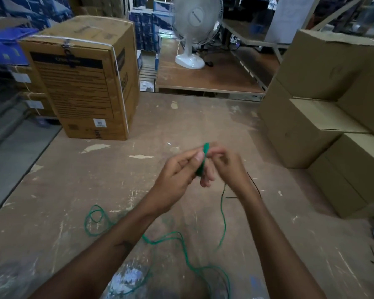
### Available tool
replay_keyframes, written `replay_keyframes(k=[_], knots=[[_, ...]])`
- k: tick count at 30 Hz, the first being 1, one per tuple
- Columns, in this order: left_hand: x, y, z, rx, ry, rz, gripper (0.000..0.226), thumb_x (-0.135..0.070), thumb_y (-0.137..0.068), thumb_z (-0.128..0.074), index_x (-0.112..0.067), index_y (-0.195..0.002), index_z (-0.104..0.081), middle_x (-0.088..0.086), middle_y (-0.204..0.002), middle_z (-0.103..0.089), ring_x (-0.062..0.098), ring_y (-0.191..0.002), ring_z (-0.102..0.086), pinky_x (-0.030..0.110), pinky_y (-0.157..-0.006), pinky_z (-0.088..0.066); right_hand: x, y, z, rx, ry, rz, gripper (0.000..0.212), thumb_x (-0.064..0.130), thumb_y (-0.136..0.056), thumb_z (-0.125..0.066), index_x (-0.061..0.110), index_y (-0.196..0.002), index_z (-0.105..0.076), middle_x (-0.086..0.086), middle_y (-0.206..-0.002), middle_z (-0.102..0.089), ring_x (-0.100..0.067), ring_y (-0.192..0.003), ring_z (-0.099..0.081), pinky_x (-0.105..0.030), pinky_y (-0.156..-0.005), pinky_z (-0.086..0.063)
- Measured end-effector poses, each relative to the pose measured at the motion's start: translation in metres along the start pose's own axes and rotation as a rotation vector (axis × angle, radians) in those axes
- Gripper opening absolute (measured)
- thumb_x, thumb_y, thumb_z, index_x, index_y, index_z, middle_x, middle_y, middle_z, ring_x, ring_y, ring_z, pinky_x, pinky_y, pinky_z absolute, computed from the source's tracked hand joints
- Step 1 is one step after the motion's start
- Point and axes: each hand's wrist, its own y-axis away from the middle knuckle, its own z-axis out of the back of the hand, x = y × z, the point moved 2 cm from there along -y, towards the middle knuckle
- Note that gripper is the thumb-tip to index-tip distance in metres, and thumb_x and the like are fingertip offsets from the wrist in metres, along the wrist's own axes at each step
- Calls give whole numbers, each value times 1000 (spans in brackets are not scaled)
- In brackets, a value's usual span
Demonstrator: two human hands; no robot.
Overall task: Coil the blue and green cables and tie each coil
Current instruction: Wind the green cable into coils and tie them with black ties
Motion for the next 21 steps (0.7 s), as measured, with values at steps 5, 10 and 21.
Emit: replay_keyframes(k=[5,10,21], knots=[[-18,-19,2,-169,251,9,36,-15,-113,-38,0,-138,-59,0,-79,-59,12,-68,-52,26,-62,-42,12,63,-42,17,156,113,24,15,-108,-57,38,-110,-62,16,-72,-67,-8,-66,-62,-34,-71,-54],[-7,-40,24,-239,-230,-120,32,-10,-115,-37,-19,-143,-51,4,-99,-75,16,-84,-66,29,-81,-55,37,98,-41,29,73,-17,21,27,-112,-50,34,-114,-69,9,-66,-64,-10,-56,-55,-26,-59,-44],[51,-13,41,12,-528,52,40,-14,-110,-39,-10,-147,-54,-9,-87,-70,12,-74,-61,25,-75,-51,92,98,47,-275,119,60,22,23,-110,-56,26,-99,-74,5,-64,-55,-8,-53,-46,-24,-55,-35]])
